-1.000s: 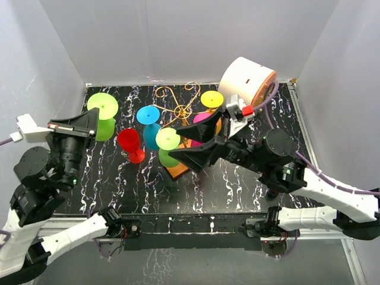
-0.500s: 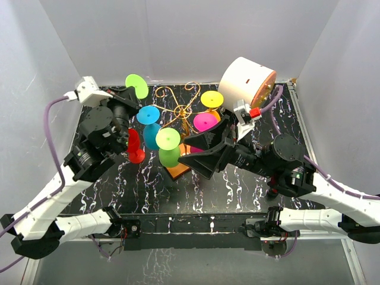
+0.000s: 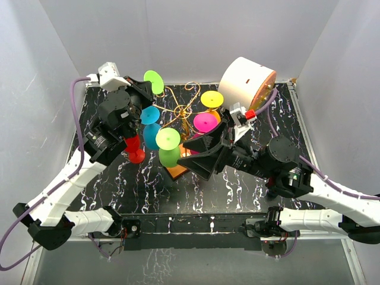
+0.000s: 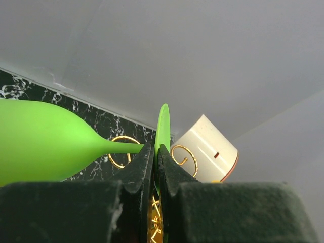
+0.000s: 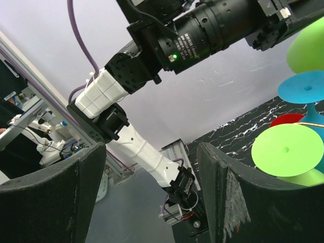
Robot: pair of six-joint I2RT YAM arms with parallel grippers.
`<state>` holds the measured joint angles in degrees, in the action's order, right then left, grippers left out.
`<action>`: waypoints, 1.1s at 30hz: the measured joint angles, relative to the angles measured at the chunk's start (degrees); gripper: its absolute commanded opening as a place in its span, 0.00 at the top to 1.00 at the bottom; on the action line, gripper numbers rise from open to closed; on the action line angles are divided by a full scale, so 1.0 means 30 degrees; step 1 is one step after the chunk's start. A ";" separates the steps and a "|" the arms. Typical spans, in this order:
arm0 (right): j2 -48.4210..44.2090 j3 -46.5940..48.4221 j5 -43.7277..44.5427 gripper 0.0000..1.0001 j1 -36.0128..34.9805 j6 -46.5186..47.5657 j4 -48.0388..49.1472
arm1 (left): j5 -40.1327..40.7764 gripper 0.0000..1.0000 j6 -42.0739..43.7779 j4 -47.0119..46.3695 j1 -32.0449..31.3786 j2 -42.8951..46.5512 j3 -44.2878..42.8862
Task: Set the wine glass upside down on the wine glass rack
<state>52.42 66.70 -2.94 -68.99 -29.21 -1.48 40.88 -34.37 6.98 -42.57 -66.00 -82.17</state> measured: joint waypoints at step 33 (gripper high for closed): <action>-0.0583 -0.0597 0.0896 0.29 0.0000 -0.0350 0.0087 | -1.0418 1.00 -0.5719 0.3410 0.5209 -0.0393 0.1027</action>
<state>50.68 64.90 -0.25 -68.99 -30.26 -1.21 9.63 -51.53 17.21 -26.94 -67.18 -79.09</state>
